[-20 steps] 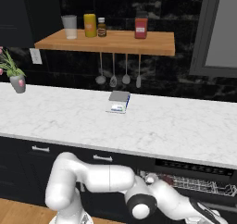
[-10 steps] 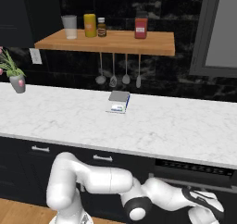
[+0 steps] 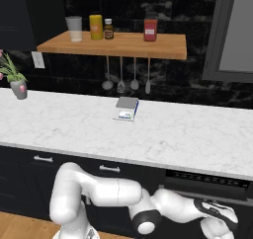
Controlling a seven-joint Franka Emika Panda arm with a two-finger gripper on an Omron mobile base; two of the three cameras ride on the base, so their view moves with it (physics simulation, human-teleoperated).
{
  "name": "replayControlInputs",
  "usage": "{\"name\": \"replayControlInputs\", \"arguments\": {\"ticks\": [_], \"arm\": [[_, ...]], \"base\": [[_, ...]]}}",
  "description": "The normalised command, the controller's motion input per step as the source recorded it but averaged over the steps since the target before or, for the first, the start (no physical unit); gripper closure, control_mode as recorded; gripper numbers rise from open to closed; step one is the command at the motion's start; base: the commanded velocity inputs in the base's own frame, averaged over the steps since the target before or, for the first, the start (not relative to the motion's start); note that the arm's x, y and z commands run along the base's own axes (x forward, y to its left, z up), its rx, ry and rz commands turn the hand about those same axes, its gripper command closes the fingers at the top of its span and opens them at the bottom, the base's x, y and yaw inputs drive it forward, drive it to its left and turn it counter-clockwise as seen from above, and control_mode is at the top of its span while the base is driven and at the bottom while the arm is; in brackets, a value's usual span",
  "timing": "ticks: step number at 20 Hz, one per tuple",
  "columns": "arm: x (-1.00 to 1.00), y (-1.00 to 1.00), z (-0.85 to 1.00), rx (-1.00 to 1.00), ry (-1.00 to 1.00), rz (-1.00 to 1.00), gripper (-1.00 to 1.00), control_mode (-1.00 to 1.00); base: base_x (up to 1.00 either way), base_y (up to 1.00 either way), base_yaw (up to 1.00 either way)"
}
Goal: Pick up the cup and bowl from the counter, place them in the dishwasher, and close the dishwasher door.
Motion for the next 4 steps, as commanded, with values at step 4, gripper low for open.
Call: {"name": "replayControlInputs", "arguments": {"ticks": [4], "arm": [[0.43,0.33,0.0,-0.02,0.0,-0.04,-1.0,-1.0]], "base": [[0.0,0.0,0.0]]}}
